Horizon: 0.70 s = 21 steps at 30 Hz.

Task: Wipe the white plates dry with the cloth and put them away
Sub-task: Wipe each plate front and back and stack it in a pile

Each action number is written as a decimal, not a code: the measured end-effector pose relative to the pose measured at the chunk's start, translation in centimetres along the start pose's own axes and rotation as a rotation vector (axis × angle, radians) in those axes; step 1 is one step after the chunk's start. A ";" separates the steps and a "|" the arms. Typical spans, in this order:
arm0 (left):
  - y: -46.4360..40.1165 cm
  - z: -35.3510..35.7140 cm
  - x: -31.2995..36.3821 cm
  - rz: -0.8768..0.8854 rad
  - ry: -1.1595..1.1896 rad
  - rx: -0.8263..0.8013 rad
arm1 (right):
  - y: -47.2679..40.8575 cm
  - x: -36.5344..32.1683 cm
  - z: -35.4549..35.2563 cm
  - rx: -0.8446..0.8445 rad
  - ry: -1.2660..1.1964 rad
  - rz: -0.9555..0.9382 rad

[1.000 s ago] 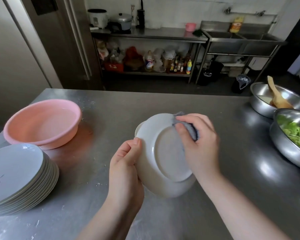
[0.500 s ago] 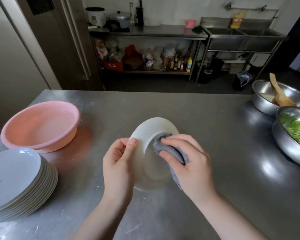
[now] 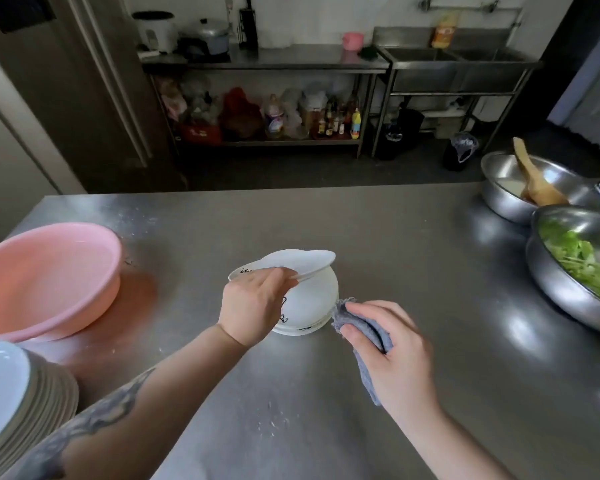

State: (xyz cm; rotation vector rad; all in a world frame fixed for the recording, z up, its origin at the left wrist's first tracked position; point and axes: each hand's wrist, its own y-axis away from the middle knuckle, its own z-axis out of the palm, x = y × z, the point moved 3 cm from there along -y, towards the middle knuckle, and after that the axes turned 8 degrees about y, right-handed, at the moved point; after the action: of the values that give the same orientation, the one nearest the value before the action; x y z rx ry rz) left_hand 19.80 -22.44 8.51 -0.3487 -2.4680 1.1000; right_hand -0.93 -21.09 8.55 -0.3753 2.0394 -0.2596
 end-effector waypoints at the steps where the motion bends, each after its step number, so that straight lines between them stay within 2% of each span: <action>1: 0.2 0.8 -0.4 0.020 0.014 -0.022 | -0.1 0.2 -0.1 0.003 0.002 0.009; 10: 3.4 4.0 -2.2 0.023 0.085 -0.140 | -0.6 1.5 -0.4 0.019 -0.012 0.032; 17: 5.3 5.2 -1.9 -0.270 0.315 -0.296 | -0.3 1.8 0.7 0.002 -0.043 0.040; 21: 5.8 6.8 -1.9 -0.298 0.336 -0.384 | 0.1 2.1 1.0 -0.007 -0.041 0.049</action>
State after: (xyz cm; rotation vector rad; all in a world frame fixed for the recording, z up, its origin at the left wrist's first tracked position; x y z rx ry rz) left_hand 18.68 -23.77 -0.49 -0.2406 -2.3166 0.4062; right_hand -1.02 -21.79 6.31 -0.3319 2.0071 -0.2128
